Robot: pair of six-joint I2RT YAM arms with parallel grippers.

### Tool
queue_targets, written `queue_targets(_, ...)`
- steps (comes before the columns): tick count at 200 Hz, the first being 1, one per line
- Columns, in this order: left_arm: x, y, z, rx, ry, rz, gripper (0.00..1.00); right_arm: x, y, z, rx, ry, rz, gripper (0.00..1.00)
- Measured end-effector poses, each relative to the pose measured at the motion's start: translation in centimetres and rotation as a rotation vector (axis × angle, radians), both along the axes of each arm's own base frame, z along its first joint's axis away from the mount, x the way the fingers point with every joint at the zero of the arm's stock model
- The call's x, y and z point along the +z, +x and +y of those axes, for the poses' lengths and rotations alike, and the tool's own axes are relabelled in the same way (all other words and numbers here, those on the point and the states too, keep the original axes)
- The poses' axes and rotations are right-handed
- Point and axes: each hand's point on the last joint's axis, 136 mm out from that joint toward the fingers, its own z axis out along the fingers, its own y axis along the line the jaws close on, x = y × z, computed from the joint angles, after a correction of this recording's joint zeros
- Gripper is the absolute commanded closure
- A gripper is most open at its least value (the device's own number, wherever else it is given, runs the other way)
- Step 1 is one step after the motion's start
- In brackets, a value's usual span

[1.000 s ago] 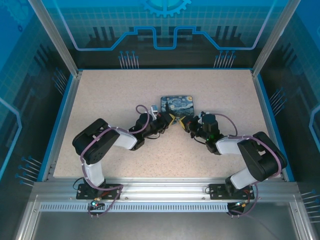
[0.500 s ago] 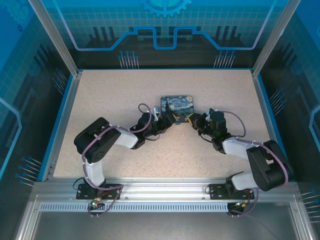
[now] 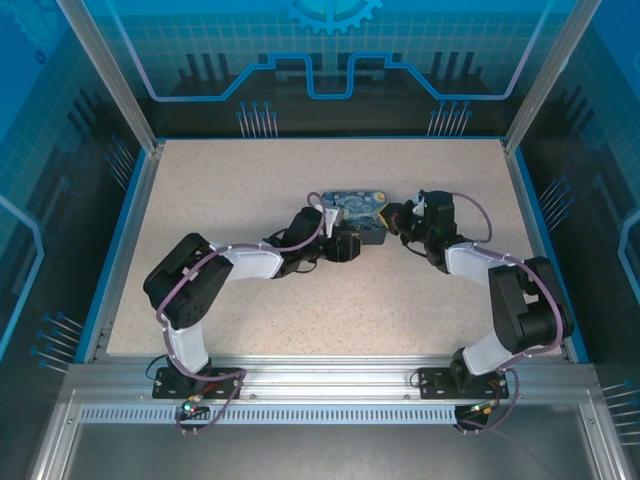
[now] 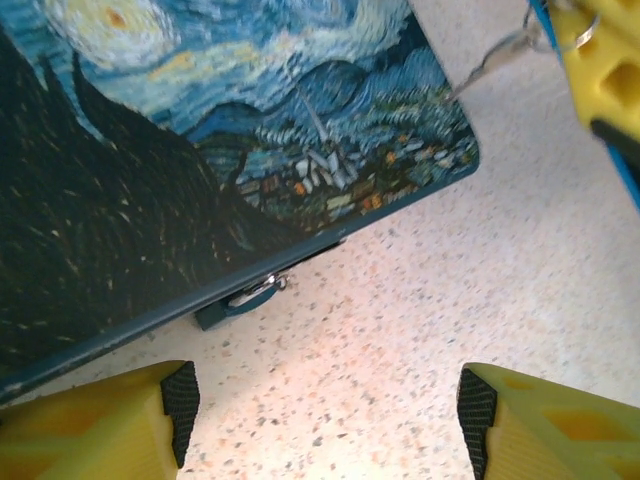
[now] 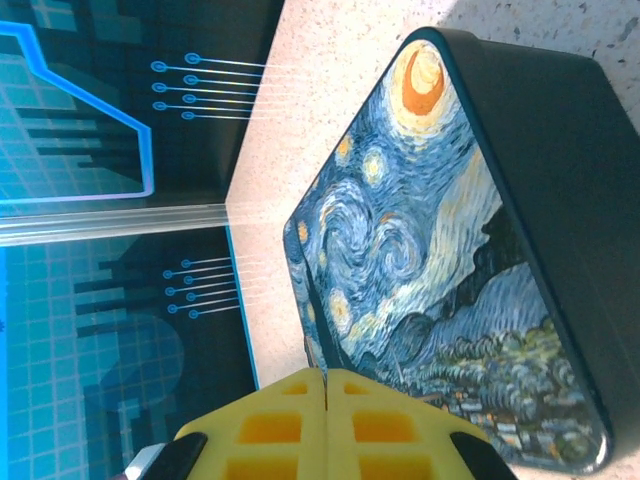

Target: Unlock the padlock with the key

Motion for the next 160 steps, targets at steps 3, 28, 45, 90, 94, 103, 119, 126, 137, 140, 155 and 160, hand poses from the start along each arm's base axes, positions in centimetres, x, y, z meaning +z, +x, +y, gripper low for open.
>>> queue_targets(3, -0.2, 0.0, 0.0, -0.007, 0.010, -0.002, 0.29, 0.0, 0.1, 0.1, 0.003, -0.002, 0.002, 1.00)
queue_targets(28, -1.8, -0.2, -0.5, -0.046, 0.057, -0.006, 0.29, -0.1, 1.2, 0.5, 0.031, -0.017, 0.010, 1.00)
queue_targets(45, -2.9, -0.4, -0.8, -0.064, 0.083, -0.007, 0.29, 0.0, 1.8, 0.8, 0.045, -0.029, 0.008, 1.00)
queue_targets(90, -4.2, 0.1, -1.4, -0.066, 0.138, -0.072, 0.28, -1.4, 2.5, 1.2, 0.073, -0.045, 0.041, 1.00)
queue_targets(94, -4.1, 0.2, -1.5, -0.065, 0.142, -0.083, 0.28, -1.5, 2.5, 1.2, 0.075, -0.048, 0.043, 1.00)
queue_targets(103, -4.3, 0.5, -1.5, -0.051, 0.155, -0.106, 0.27, -1.7, 2.4, 1.2, 0.076, -0.050, 0.048, 1.00)
queue_targets(119, -4.4, 1.0, -1.6, -0.032, 0.165, -0.139, 0.27, -2.2, 2.4, 1.2, 0.081, -0.055, 0.057, 1.00)
queue_targets(126, -4.4, 1.3, -1.7, -0.025, 0.168, -0.155, 0.27, -2.4, 2.3, 1.2, 0.083, -0.058, 0.061, 1.00)
queue_targets(137, -4.4, 1.7, -1.8, -0.015, 0.172, -0.177, 0.27, -2.8, 2.2, 1.2, 0.087, -0.061, 0.071, 1.00)
queue_targets(140, -4.4, 1.9, -1.9, -0.012, 0.173, -0.182, 0.27, -2.9, 2.2, 1.2, 0.088, -0.061, 0.074, 1.00)
queue_targets(155, -4.4, 2.5, -2.1, 0.001, 0.172, -0.202, 0.26, -3.4, 2.2, 1.2, 0.089, -0.065, 0.085, 1.00)
queue_targets(160, -4.3, 2.6, -2.2, 0.002, 0.172, -0.207, 0.26, -3.6, 2.2, 1.2, 0.089, -0.066, 0.090, 1.00)
